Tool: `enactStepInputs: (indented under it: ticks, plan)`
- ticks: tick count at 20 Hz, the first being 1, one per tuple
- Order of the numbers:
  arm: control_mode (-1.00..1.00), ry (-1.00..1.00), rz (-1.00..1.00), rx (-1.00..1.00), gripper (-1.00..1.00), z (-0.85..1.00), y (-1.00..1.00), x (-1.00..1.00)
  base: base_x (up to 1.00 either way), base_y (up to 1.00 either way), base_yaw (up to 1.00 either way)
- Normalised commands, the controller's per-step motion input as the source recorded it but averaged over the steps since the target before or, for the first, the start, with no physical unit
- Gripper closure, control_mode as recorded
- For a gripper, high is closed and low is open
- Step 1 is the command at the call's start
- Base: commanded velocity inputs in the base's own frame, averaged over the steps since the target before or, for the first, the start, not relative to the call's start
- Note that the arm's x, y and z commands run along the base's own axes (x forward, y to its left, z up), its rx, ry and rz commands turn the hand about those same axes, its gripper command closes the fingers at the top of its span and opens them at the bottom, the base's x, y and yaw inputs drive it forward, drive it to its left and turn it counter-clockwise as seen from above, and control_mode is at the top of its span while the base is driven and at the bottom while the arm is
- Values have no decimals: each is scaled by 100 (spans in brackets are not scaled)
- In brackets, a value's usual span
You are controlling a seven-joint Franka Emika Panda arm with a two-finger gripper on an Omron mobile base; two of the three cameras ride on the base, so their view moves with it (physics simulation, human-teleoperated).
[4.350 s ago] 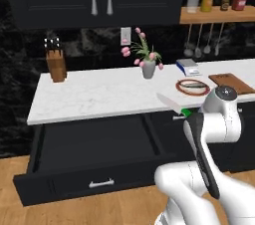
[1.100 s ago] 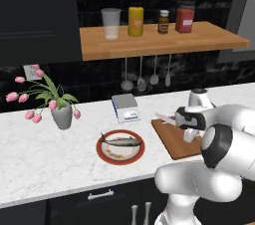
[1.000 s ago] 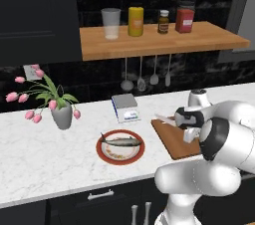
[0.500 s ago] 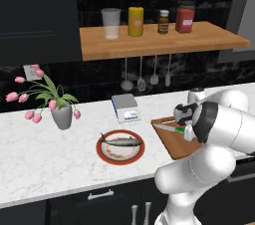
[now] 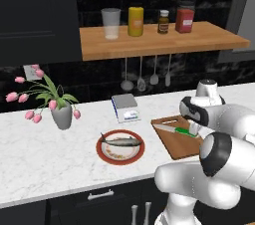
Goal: Pick up the knife from the drawer and place it on the cutting board. Then place the meat from the plate to the cutting board.
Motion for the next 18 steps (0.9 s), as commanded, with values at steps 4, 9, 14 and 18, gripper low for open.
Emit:
enactStepInputs:
  ticks: [4, 9, 14, 18]
  plan:
    - [-100, -27, 10, 0, -100, 34, 52, -15, 0, 0, 0]
    - [-100, -13, 6, 0, -100, 24, 62, 0, 0, 0, 0]
    - [-100, 0, 0, 3, -100, 31, 83, 0, 0, 0, 0]
    - [-100, 6, 0, 4, -100, 29, 91, 0, 0, 0, 0]
